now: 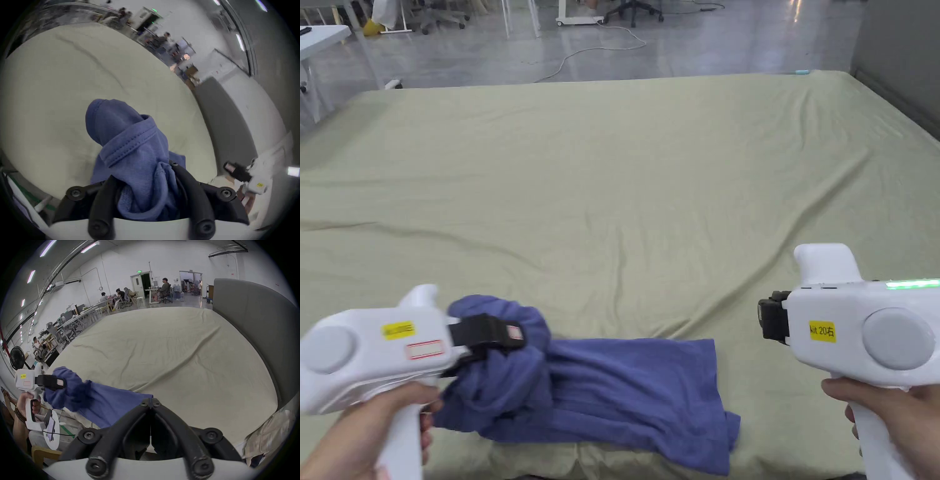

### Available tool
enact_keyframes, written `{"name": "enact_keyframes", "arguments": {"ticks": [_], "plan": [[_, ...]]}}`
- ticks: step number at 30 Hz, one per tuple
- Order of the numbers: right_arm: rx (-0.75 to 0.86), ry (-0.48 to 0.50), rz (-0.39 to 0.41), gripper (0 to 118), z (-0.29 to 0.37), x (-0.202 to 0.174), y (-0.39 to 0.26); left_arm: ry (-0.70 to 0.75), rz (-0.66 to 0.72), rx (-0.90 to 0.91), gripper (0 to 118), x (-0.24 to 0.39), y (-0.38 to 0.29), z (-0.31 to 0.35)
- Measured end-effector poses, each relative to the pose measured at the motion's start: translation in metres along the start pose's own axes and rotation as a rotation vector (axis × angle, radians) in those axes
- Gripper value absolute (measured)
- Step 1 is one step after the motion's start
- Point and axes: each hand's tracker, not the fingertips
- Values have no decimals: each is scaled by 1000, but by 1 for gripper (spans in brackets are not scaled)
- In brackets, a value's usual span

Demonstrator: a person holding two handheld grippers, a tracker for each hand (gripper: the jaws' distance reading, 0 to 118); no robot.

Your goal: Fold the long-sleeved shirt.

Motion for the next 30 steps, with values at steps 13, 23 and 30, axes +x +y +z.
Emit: {"name": "enact_keyframes", "arguments": {"ticks": [13,23,30], "plan": [[19,-47,-49,0,16,29,-7,80,-281,-200,107,102,-51,-162],[36,-41,-87,0,17,37,-10,-48,-72,69,102,89,-19,-78],[21,-16,-73,0,11,33,-15,121,-196,242,0,45,-55,-63]]}}
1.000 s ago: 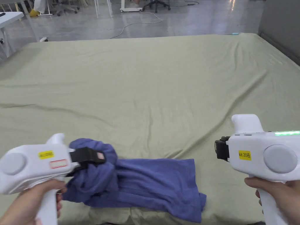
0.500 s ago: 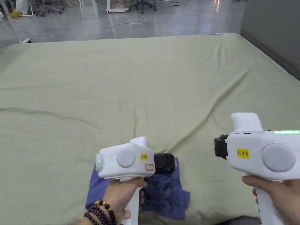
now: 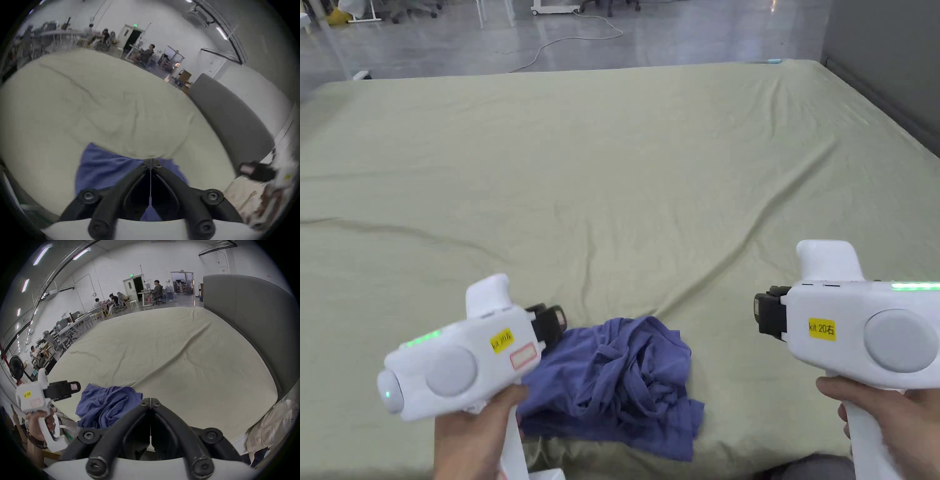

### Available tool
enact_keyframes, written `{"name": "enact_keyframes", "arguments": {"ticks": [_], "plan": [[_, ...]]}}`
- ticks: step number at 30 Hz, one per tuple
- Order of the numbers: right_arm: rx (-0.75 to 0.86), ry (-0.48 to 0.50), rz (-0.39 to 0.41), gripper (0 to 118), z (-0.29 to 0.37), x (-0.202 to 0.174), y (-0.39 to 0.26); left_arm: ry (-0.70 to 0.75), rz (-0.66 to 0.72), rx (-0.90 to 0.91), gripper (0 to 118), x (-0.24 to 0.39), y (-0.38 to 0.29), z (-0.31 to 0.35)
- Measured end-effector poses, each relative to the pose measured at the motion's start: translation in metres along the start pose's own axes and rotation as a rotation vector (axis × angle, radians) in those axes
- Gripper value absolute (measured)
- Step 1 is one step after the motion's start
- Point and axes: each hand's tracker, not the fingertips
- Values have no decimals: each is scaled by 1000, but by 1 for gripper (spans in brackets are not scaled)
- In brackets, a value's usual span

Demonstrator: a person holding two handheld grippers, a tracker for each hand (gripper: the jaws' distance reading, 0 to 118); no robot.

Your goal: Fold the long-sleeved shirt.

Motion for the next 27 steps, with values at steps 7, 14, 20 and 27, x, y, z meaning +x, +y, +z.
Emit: {"name": "enact_keyframes", "arguments": {"ticks": [7,14,20,27], "plan": [[-11,3,16,0,-2,-4,-3,69,-243,-28,0,27,-87,-51],[-15,-31,17,0,-5,-5,-5,160,-509,126,0,93,-126,-76],[-44,-41,23,0,-14,-8,-7,148,-759,163,0,108,-145,-84],[-53,-23,28,0,-20,-16,-5,-40,-656,52,0,97,-113,-73]]}}
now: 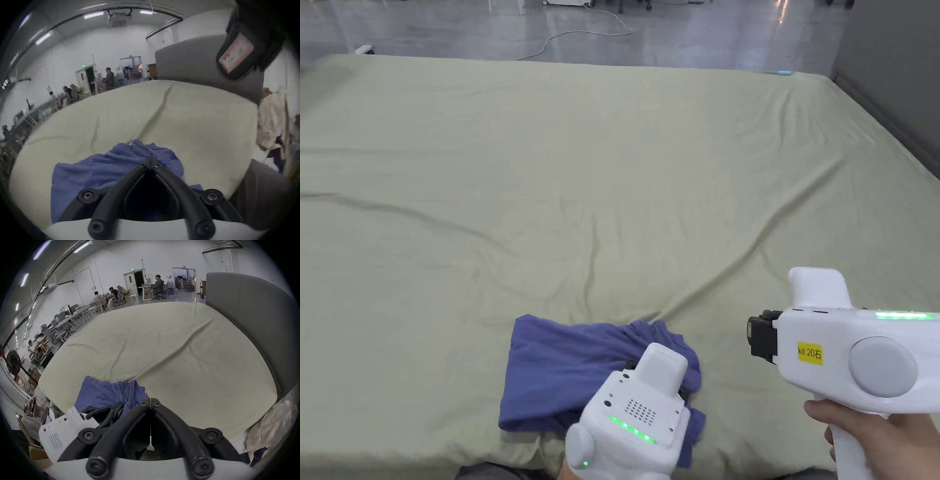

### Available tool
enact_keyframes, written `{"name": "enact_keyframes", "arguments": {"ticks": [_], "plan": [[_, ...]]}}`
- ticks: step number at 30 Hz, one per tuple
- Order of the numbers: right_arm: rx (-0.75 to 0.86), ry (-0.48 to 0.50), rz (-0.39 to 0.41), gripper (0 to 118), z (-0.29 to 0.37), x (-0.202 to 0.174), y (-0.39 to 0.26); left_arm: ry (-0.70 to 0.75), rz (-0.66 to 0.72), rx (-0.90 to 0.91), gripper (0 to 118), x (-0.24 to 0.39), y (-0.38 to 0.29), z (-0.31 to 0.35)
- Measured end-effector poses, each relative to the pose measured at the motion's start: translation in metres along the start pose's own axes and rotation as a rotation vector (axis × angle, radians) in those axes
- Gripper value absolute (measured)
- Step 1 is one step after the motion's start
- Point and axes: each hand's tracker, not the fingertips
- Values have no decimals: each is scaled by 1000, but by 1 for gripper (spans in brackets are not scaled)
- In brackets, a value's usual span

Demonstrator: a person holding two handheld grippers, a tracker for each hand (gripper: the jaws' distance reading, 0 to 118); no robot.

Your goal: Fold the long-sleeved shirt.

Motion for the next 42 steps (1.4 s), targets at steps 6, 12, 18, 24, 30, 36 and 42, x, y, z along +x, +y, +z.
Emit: {"name": "enact_keyframes", "arguments": {"ticks": [6,12,18,24,30,36,42], "plan": [[31,177,-108,0,-14,-8,3,-51,471,100,0,-72,23,51],[-133,633,-480,0,-104,-16,-4,-34,718,78,0,-149,17,79],[-350,527,-511,0,-169,-13,-44,-76,1091,89,50,-196,-19,87],[-291,643,-561,0,-178,3,-58,61,1174,-8,118,-204,-54,69],[-279,652,-555,0,-178,0,-61,-64,1298,-33,118,-209,-80,45],[-249,662,-569,0,-177,-1,-67,-120,1276,0,118,-205,-76,35],[-251,663,-580,0,-178,0,-66,-259,1298,-37,57,-202,-82,19]]}}
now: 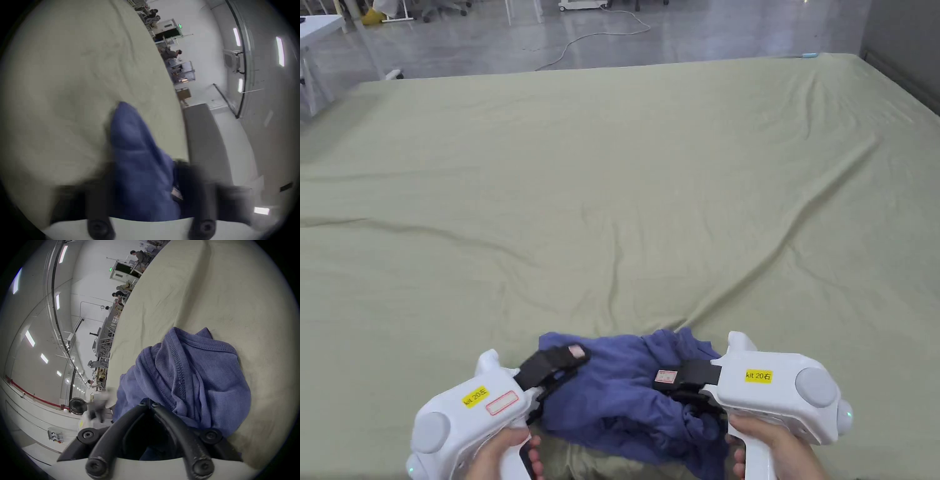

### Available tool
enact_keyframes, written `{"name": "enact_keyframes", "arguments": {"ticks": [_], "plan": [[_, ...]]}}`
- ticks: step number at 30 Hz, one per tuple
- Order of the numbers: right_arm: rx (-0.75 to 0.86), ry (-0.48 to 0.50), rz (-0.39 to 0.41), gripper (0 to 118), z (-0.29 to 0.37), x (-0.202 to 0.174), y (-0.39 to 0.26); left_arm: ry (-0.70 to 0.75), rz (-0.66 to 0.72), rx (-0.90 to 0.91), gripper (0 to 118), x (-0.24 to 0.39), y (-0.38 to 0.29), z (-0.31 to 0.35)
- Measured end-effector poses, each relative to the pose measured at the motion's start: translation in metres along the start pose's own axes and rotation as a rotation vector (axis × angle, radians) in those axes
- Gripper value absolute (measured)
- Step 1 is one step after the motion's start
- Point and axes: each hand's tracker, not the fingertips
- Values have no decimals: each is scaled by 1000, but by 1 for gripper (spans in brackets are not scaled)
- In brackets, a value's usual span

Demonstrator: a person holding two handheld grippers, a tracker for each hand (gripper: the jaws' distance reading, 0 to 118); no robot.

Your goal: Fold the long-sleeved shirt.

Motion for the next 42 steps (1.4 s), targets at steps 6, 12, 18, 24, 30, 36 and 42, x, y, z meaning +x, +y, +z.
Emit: {"name": "enact_keyframes", "arguments": {"ticks": [6,12,18,24,30,36,42], "plan": [[1,-5,-22,0,3,-4,-1,90,-44,-19,4,6,-4,-6],[57,-95,69,0,17,-43,3,49,-122,63,4,42,15,13],[68,-114,188,0,23,-85,5,69,-177,92,4,78,43,23],[65,-74,276,0,-2,-130,1,137,-226,120,5,82,92,57],[104,-199,501,0,-43,-196,-22,235,-259,210,5,34,159,137],[163,-249,719,0,-104,-254,-47,335,-249,333,5,-29,232,226],[190,-255,876,0,-169,-293,-72,384,-139,474,8,-81,275,297]]}}
